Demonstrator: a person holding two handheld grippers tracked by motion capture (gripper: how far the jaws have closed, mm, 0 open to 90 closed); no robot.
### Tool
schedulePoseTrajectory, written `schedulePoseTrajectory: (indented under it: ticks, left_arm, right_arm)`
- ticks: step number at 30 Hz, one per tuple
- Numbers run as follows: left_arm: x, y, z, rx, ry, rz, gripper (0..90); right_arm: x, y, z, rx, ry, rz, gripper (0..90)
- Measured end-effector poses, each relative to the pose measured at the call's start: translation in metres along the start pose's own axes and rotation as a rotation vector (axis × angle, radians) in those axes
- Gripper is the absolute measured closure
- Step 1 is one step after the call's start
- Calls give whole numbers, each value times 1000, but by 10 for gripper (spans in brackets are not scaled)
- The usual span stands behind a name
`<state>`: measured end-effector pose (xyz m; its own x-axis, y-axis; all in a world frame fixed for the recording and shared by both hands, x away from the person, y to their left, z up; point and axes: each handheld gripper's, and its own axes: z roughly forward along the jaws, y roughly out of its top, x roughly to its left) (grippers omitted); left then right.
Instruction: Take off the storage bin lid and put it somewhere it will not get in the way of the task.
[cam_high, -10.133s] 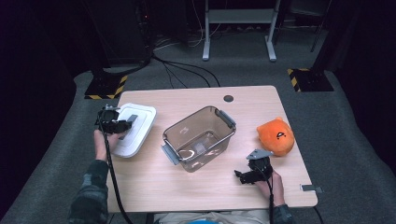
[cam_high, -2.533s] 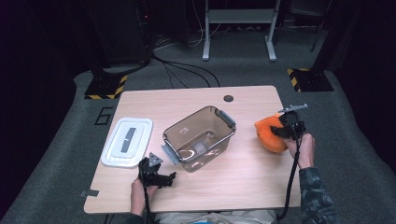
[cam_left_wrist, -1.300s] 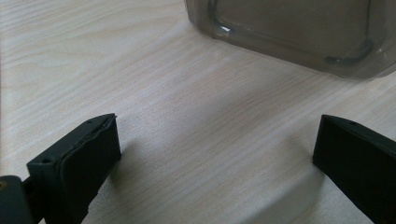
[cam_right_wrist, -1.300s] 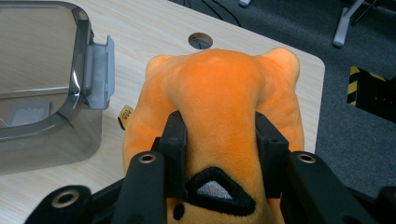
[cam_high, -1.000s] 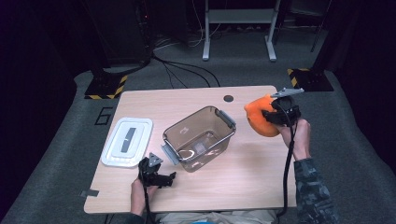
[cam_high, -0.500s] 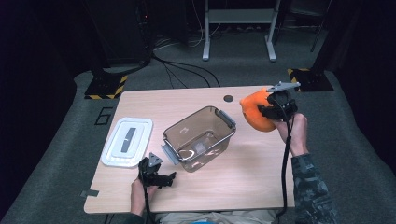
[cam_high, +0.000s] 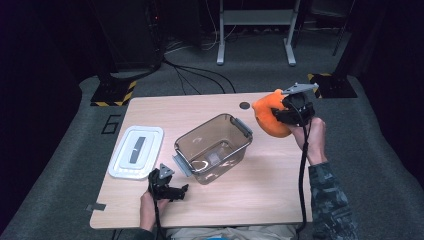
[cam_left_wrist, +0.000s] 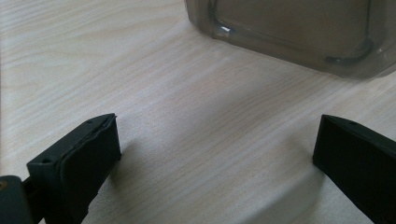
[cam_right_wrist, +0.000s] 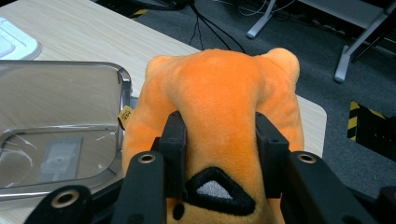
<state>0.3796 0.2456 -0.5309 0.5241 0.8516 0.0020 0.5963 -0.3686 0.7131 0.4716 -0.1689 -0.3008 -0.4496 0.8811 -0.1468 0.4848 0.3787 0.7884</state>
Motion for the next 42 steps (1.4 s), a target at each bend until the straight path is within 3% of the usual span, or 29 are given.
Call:
schedulePoseTrajectory:
  ticks: [42]
  left_arm:
    - [1,0,0,7,1,12,6]
  right_arm:
    - [41,33,6,-52,99,-50,619]
